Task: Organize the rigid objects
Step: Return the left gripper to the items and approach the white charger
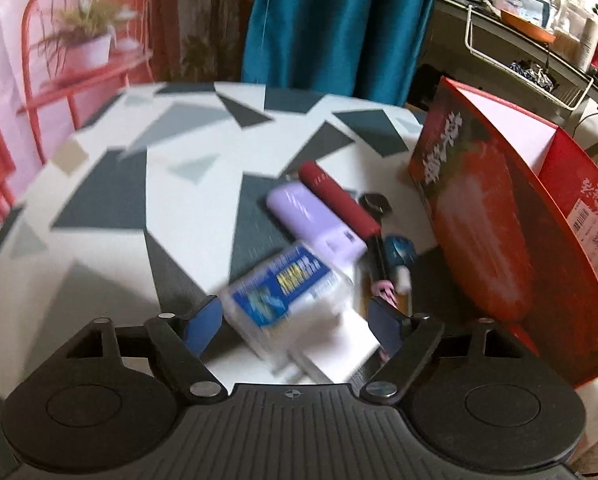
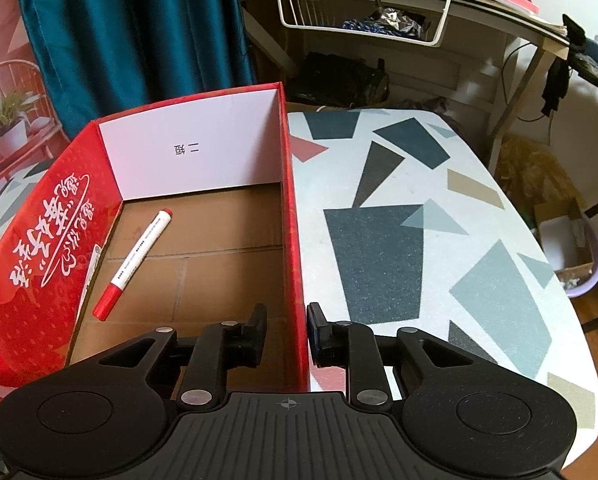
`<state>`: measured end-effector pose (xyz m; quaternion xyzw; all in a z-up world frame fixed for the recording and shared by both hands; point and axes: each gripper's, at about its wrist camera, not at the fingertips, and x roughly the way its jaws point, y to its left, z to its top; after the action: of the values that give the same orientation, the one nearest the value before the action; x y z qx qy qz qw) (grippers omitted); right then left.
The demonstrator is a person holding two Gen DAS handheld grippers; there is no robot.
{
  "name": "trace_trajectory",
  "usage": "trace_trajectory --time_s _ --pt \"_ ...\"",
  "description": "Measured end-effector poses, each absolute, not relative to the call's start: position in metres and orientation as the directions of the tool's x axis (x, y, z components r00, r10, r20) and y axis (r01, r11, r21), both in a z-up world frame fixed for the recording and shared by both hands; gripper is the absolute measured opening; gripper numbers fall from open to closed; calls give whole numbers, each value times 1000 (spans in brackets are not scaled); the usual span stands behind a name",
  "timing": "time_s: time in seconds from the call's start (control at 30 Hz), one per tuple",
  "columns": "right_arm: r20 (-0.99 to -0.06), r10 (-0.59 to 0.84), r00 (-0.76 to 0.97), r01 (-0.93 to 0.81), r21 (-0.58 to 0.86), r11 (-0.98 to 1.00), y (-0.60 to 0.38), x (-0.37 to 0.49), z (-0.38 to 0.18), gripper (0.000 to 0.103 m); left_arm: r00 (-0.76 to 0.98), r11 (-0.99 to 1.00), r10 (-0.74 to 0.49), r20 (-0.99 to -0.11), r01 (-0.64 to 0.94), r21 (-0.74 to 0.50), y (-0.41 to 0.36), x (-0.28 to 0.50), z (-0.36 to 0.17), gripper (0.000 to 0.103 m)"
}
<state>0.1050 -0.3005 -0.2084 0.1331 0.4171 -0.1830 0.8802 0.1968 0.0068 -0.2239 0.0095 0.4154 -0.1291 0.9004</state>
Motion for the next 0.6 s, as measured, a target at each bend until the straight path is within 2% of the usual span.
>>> trace_trajectory --time_s 0.4,0.6 --pt "-781 -230 580 436 60 898 -299 105 -209 19 527 964 -252 -811 209 -164 0 176 -241 81" --pt "-781 -230 581 436 60 898 -299 105 -209 19 539 962 -265 -800 205 -181 -1 172 -248 66"
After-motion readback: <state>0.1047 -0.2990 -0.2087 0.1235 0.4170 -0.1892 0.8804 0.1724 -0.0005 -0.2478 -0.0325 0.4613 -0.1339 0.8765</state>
